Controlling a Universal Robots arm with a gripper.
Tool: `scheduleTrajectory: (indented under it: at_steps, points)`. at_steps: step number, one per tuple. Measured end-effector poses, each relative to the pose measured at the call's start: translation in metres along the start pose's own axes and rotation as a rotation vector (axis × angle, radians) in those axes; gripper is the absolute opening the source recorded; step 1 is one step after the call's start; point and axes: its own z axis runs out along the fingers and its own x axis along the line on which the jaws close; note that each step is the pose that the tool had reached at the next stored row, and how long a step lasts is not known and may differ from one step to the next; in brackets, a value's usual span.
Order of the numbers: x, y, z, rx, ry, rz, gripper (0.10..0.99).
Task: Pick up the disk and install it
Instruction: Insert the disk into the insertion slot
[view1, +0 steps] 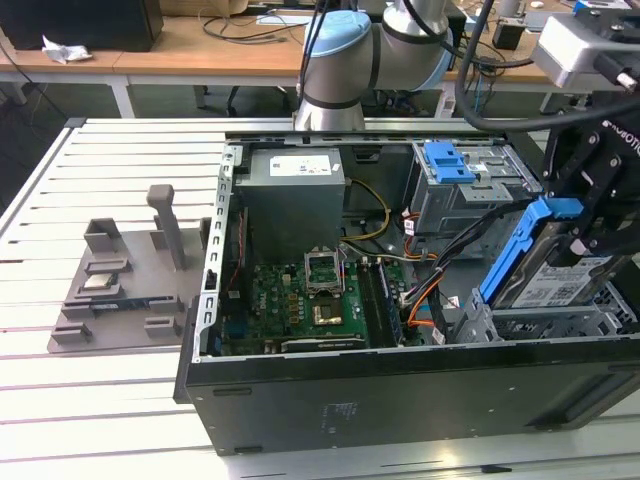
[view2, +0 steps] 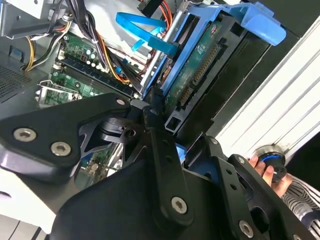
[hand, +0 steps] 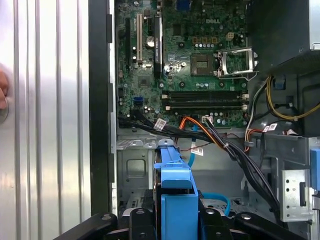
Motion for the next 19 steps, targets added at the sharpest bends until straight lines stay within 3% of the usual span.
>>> scheduleTrajectory:
  at_steps: [12, 19]
  points:
    - [0.0005, -0.0007, 0.0221, 0.000, -0.0001, 0.000, 0.365]
    - [0.0005, -0.0007, 0.0233, 0.000, -0.0001, 0.000, 0.376]
